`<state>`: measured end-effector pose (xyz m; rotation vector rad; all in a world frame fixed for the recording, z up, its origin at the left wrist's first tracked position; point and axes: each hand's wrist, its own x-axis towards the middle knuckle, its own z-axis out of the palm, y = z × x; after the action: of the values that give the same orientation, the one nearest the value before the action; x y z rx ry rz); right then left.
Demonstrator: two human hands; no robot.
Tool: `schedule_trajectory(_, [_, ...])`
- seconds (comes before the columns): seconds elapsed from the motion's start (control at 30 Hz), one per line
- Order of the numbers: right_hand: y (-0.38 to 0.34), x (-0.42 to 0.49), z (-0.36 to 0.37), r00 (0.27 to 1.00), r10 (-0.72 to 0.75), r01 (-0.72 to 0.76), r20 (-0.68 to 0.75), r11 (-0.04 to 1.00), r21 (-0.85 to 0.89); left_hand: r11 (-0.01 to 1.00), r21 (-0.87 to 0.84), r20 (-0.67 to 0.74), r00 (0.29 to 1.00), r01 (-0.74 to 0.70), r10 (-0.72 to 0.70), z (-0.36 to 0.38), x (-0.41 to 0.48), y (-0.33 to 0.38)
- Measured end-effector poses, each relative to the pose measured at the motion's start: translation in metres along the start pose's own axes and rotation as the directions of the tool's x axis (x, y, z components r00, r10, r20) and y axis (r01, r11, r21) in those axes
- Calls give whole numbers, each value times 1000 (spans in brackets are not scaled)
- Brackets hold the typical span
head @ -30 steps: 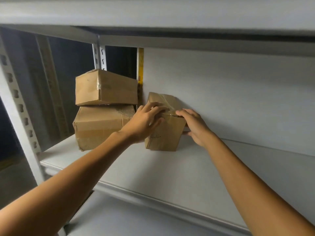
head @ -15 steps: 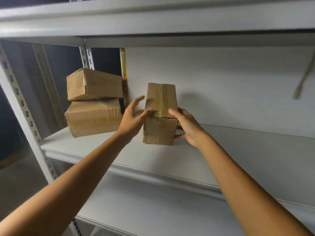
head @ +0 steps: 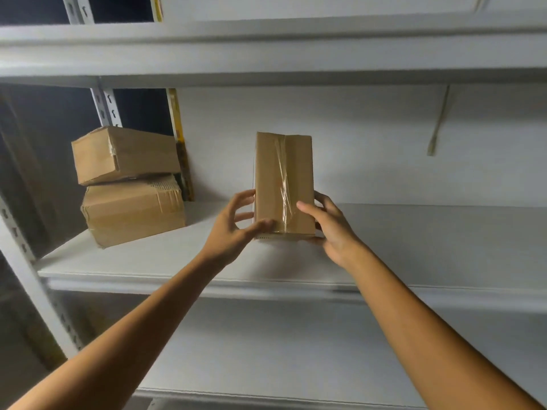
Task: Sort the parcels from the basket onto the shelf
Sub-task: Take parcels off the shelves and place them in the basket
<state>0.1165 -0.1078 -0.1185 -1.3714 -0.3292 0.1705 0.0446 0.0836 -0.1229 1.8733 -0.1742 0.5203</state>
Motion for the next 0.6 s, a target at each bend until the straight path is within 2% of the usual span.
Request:
schedule_trajectory(0.07, [-1, -14, -11, 999, -1, 2, -42, 1000, 13, 1000, -22, 14, 1000, -17, 17, 12, -1, 0])
schedule_trajectory(0.13, [-3, -30, -27, 993, -39, 39, -108, 999, 1, 992, -123, 32, 999, -18, 22, 32, 0, 4])
schedule_trajectory(0.27, [-9, -76, -70, 953, -109, 109, -284, 994, -17, 973, -226, 143, 987, -45, 79, 91, 1, 25])
schedule_trajectory(0.4, [-29, -142, -127, 861, -175, 148, -477, 984, -94, 944, -325, 306, 938, -57, 162, 160, -11, 56])
schedule_trajectory(0.6, [-62, -257, -211, 694, -272, 162, -666, 961, -224, 888, -458, 512, 804, -41, 302, 275, -56, 119])
